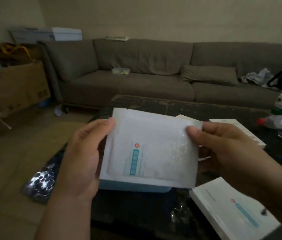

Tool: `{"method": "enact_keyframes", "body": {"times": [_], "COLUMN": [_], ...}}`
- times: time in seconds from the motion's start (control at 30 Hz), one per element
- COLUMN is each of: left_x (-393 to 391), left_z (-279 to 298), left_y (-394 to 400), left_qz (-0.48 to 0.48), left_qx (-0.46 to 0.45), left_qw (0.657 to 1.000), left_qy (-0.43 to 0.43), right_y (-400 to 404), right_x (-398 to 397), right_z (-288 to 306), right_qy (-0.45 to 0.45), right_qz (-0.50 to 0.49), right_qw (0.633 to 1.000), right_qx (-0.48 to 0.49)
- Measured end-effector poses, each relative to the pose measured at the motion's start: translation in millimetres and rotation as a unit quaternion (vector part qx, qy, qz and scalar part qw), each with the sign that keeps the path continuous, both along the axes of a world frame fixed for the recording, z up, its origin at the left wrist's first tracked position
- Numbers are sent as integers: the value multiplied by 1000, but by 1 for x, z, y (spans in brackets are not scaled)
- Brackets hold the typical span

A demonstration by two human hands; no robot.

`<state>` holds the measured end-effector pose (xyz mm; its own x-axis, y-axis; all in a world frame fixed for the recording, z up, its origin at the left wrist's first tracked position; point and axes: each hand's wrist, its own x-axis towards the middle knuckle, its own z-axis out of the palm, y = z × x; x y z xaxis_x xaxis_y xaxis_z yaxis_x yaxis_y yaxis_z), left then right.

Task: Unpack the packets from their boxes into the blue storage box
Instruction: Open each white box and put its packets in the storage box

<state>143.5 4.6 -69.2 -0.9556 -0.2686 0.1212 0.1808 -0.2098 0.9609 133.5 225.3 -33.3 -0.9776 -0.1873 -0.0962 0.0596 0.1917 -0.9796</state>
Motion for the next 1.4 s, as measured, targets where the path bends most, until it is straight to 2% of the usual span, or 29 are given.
{"method": "enact_keyframes", "body": {"times": [0.13, 0.27, 0.43, 0.6, 0.77, 0.8, 0.9, 1.0, 1.2, 1.4], "left_x": [-7, -13, -14, -14, -14, -13, -13, -13, -12, -15], "left_z": [-4, -11, -16, -18, -21, -22, -23, -25, -27, -26], "left_y": [-31, -55, -66, -68, -74, -76, -80, -83, -88, -80], "left_qz": [97, 175, 180, 172, 186, 190, 194, 200, 221, 220], "left_qx": [-6, 58, 97, 85, 68, 71, 79, 77, 88, 84], "left_qw": [995, 982, 978, 980, 979, 978, 977, 976, 970, 970], "left_qy": [23, 33, 46, 48, 48, 48, 48, 48, 51, 63], "right_y": [-30, -47, -71, -87, -98, -99, -103, -105, -103, -103], "right_x": [-44, -77, -95, -97, -98, -99, -100, -98, -101, -104], "right_z": [4, -4, -25, -40, -47, -48, -53, -55, -55, -59], "right_qy": [-71, -98, -88, -89, -57, -25, 87, 102, 122, 77], "right_qz": [-19, -29, -25, 30, 70, 84, 134, 155, 166, 199], "right_qw": [997, 995, 994, 983, 948, 930, 845, 808, 777, 789], "right_qx": [-38, -22, 64, 156, 305, 356, 511, 559, 595, 576]}}
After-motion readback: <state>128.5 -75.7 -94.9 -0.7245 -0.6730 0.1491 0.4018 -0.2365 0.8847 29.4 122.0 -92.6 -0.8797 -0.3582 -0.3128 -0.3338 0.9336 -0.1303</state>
